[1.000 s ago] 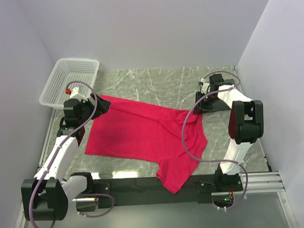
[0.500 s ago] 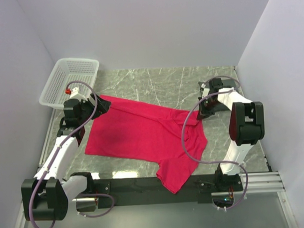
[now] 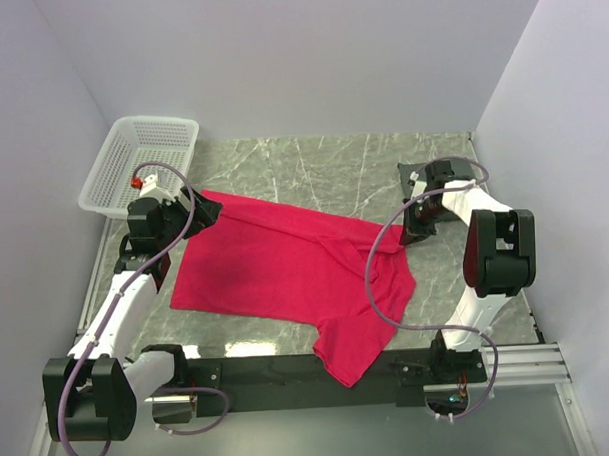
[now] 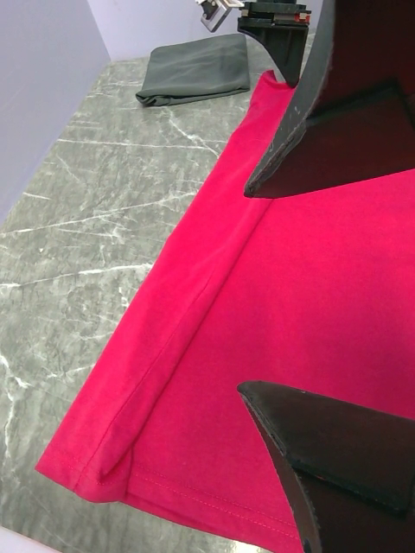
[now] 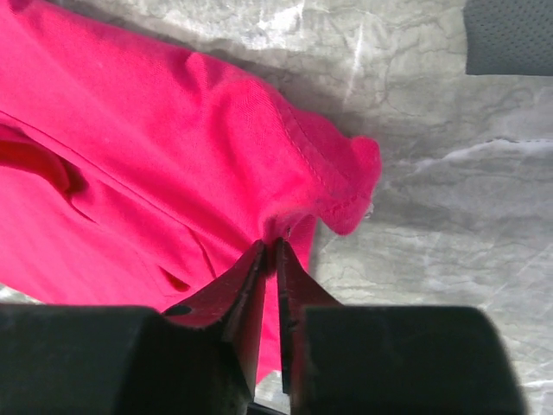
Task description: Fold and stack the t-shirts
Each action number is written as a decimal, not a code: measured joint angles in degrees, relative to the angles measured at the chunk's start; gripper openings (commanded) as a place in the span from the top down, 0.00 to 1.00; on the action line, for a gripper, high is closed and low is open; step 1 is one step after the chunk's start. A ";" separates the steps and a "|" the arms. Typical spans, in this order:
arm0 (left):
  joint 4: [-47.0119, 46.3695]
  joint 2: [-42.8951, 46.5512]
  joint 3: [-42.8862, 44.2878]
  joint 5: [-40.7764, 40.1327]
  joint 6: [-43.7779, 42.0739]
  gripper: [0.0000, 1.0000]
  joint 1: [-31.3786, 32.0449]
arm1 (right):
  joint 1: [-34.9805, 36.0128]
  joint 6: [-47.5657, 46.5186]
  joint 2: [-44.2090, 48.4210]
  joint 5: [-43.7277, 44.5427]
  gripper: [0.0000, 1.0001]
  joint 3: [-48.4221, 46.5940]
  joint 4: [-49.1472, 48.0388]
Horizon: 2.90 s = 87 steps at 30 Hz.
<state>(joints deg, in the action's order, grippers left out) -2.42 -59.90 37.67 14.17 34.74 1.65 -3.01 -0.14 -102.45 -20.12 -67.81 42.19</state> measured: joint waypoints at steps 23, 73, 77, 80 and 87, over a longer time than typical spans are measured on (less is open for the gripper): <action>0.20 0.31 -0.17 -0.02 -0.02 0.09 -0.02 | -5.07 -10.84 1.14 -5.22 0.47 -3.82 -1.64; 6.40 9.44 -0.02 -2.75 -1.09 0.07 -0.02 | 18.18 -25.42 -3.30 -11.26 0.50 -10.32 0.74; 7.76 12.13 -0.02 -3.56 -1.07 0.07 -0.02 | 19.02 -22.84 -6.32 -7.19 0.50 -11.28 0.15; 8.07 12.90 -0.04 -3.80 -1.07 0.07 -0.02 | 19.56 -21.64 -7.34 -5.49 0.52 -11.80 -0.26; 9.33 13.14 -0.04 -4.00 -1.07 0.07 -0.02 | 21.70 -20.24 -8.61 -4.94 0.68 -12.52 -0.33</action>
<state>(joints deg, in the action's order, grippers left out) 6.92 -46.76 37.63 10.17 33.67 1.63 18.70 -20.38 -111.07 -25.06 -80.34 41.87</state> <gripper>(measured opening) 0.930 0.394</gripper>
